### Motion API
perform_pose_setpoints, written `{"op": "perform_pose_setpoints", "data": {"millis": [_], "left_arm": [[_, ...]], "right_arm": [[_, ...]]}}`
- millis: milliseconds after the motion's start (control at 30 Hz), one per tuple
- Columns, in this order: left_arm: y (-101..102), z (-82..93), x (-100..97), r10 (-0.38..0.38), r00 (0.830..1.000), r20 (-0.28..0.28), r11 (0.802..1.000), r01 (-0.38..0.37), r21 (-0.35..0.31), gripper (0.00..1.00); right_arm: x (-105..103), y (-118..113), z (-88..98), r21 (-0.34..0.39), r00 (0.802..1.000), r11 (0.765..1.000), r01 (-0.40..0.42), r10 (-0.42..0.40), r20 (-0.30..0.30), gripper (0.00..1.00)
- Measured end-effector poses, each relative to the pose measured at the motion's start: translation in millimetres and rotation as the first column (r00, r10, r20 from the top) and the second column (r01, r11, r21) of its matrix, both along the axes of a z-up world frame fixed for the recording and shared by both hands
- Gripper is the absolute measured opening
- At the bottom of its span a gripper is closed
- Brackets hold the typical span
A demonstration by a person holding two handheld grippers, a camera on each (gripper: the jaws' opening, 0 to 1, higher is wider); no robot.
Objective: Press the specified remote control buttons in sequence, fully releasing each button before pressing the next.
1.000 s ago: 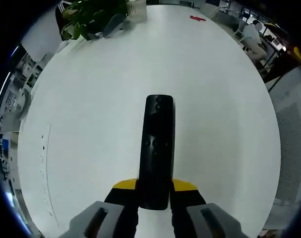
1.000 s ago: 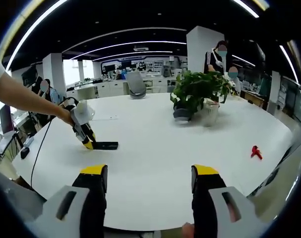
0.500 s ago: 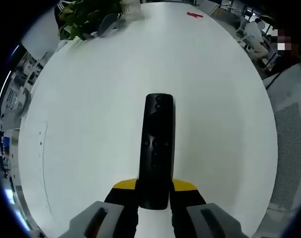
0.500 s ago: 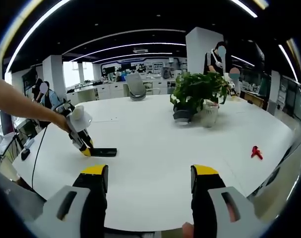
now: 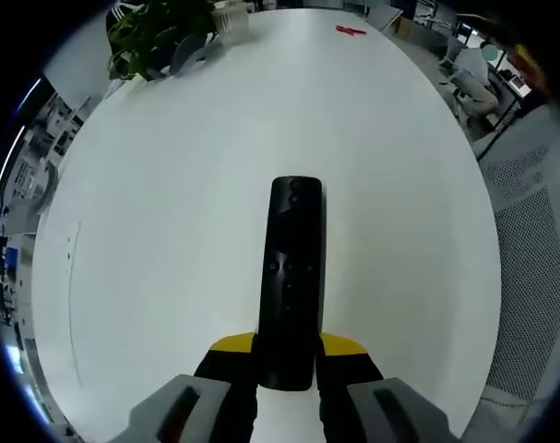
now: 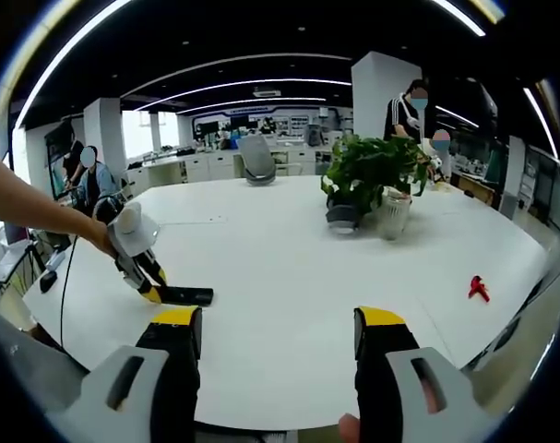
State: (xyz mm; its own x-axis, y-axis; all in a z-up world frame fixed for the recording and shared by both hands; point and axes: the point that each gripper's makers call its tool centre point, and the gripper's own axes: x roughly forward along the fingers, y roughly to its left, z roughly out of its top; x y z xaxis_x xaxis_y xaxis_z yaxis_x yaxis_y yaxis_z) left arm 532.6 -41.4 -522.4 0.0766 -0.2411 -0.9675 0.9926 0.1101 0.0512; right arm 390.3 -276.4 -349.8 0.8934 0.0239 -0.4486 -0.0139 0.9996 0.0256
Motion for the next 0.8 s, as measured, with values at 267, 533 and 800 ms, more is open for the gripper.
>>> {"op": "perform_pose_setpoints", "data": {"millis": [267,533,800], "left_arm": [[0.2,0.7,-17.9,-0.016,1.0,0.008,1.0,0.016,0.004,0.23],[2.9,1.0,-35.7,-0.011,1.0,0.005,1.0,0.011,-0.014,0.23],[4.1,1.5,-52.5,-0.011,1.0,0.007,1.0,0.012,-0.023,0.23]], "right_arm": [[-0.4,3.4,0.3,-0.012,1.0,1.0,-0.017,0.017,0.0,0.69],[-1.3,6.4,-1.0,-0.02,0.999,0.999,-0.032,0.032,-0.01,0.68],[-1.5,9.3,-1.6,-0.041,0.999,0.998,-0.051,0.05,-0.015,0.67]]}}
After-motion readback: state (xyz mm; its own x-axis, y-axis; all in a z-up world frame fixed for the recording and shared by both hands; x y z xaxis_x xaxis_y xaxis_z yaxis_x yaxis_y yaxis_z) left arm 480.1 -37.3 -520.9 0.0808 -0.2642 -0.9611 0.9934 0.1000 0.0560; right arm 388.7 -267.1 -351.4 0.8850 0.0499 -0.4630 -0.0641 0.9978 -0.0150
